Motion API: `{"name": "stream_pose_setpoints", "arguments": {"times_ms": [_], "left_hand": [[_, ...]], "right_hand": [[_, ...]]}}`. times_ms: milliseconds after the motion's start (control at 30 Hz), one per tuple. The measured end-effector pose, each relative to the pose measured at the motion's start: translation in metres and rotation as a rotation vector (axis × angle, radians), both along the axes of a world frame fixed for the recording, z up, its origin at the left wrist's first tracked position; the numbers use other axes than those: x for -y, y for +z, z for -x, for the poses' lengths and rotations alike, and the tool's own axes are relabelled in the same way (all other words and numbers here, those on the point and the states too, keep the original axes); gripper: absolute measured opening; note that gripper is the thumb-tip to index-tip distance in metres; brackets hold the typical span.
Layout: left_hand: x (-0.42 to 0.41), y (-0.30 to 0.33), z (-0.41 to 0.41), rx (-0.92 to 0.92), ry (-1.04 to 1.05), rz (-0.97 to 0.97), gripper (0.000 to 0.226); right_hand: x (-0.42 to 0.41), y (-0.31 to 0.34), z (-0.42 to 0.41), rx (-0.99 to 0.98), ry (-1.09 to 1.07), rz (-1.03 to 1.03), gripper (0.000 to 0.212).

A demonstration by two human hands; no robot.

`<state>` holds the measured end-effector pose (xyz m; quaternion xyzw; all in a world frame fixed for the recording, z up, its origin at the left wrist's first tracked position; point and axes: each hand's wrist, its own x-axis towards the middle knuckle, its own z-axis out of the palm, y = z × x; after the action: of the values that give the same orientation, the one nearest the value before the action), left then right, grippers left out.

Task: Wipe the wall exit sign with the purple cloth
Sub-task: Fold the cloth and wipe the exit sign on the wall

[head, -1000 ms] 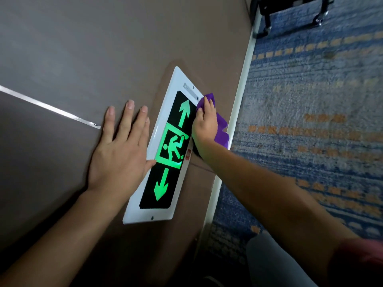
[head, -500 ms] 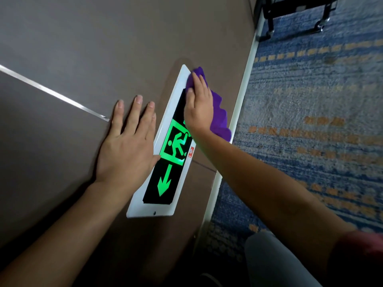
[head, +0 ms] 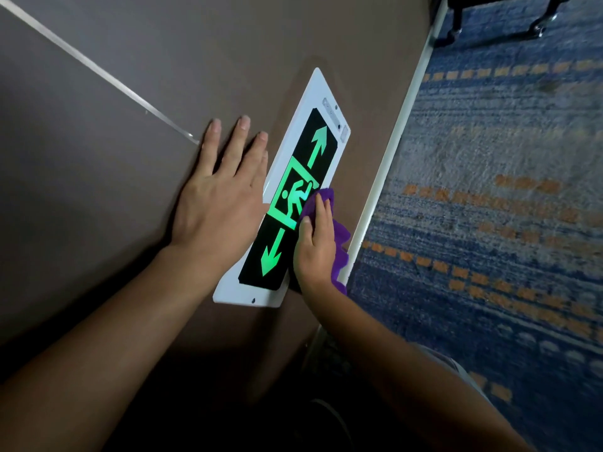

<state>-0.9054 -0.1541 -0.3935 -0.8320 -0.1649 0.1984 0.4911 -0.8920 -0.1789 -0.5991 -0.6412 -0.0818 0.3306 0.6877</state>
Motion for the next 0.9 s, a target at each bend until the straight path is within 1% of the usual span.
{"name": "stream_pose_setpoints", "arguments": {"times_ms": [133, 233, 333, 433, 500, 567, 600, 667, 733, 767, 800, 900], "left_hand": [[0.003, -0.002, 0.006, 0.031, -0.007, 0.049, 0.064], [0.003, 0.002, 0.016, 0.052, -0.029, 0.082, 0.07], [0.009, 0.01, 0.029, 0.073, -0.015, 0.122, 0.071], [0.012, 0.016, 0.035, 0.024, -0.018, 0.084, 0.075], [0.013, 0.019, 0.033, 0.044, -0.02, 0.091, 0.073], [0.014, 0.021, 0.034, 0.013, 0.015, 0.069, 0.075], [0.016, 0.022, 0.035, -0.01, 0.033, 0.049, 0.074], [0.017, 0.021, 0.038, -0.024, 0.045, 0.028, 0.064], [0.015, 0.02, 0.041, -0.057, 0.058, 0.003, 0.062], [0.016, 0.02, 0.041, -0.077, 0.061, -0.014, 0.064], [0.016, 0.021, 0.041, -0.098, 0.06, -0.028, 0.069], [0.018, 0.027, 0.048, -0.136, 0.06, -0.054, 0.084]], "right_hand": [[0.029, 0.01, 0.036, 0.005, 0.106, -0.036, 0.059], [0.045, 0.026, 0.066, 0.047, 0.146, -0.097, 0.062], [0.055, 0.04, 0.09, 0.127, 0.154, -0.17, 0.062], [0.062, 0.059, 0.111, 0.114, 0.158, -0.218, 0.063], [0.065, 0.071, 0.122, 0.087, 0.147, -0.222, 0.063], [0.069, 0.076, 0.128, 0.082, 0.147, -0.216, 0.062], [0.071, 0.077, 0.13, 0.09, 0.162, -0.226, 0.061], [0.075, 0.078, 0.134, 0.149, 0.218, -0.251, 0.06], [0.077, 0.071, 0.138, 0.252, 0.261, -0.228, 0.059], [0.075, 0.062, 0.139, 0.292, 0.262, -0.192, 0.058], [0.073, 0.05, 0.139, 0.305, 0.247, -0.148, 0.058], [0.068, 0.015, 0.131, 0.248, 0.219, -0.038, 0.059]]}}
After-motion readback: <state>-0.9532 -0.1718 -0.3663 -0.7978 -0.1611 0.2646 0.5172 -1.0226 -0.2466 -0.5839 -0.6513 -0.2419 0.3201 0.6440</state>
